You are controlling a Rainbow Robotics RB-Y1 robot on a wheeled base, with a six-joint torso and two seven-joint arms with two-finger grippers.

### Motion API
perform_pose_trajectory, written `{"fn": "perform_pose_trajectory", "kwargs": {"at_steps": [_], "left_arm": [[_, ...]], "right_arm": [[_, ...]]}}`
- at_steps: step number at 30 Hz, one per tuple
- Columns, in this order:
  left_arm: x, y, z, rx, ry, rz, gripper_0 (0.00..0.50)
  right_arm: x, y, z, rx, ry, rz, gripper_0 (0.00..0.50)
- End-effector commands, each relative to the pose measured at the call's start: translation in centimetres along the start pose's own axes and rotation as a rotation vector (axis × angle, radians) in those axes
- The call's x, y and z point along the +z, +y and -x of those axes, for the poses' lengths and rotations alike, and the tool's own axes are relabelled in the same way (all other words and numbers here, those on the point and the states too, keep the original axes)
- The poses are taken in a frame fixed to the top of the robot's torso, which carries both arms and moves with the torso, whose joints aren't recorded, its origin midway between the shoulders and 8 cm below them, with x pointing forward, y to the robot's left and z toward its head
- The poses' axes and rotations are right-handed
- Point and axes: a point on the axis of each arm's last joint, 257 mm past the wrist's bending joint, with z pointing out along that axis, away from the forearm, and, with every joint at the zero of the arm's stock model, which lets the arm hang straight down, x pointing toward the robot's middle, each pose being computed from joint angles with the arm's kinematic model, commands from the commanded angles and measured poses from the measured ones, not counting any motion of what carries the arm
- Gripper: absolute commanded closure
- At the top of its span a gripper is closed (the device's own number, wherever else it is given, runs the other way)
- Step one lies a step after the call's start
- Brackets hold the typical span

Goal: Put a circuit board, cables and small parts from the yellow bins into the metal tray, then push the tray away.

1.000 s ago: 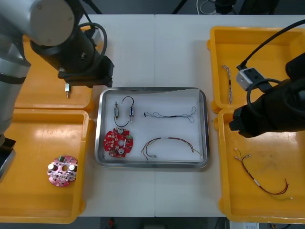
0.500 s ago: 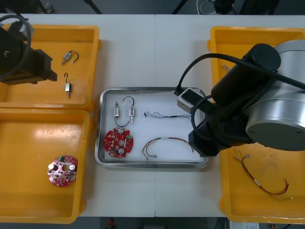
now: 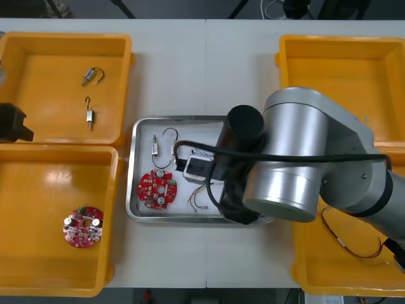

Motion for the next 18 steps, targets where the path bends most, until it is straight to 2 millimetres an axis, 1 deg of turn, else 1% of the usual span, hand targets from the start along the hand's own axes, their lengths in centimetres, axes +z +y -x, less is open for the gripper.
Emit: {"fn": "perform_pose_trajectory", "kwargs": {"at_steps": [1,4,9,13,18], "left_arm": [[-1.6,2.7,-1.6,0.051,-0.006,0.07,0.0],[-1.9,3.2,-2.3,0.049,-0.012,0.069,0.0],[-2.6,3.4,-2.7,0.053,-0.028,0.059,0.0],[-2.8,3.0,-2.7,0.061,-0.031,0.045,0.0],[-2.8,2.2,-2.9,0.079,-0.034,0.027,0.0]], "right_arm": [[0.3,1.6,3.8,-0.153,-0.051,-0.01,0.0],[1.2,2.4,4.4,-0.177,-0.049,-0.003,0.0],[3.0,3.7,5.1,-0.223,-0.061,0.002,0.0],[4.8,4.9,5.1,-0.25,-0.058,0.019,0.0],[6.1,5.5,4.8,-0.281,-0.042,0.015,0.0]]}}
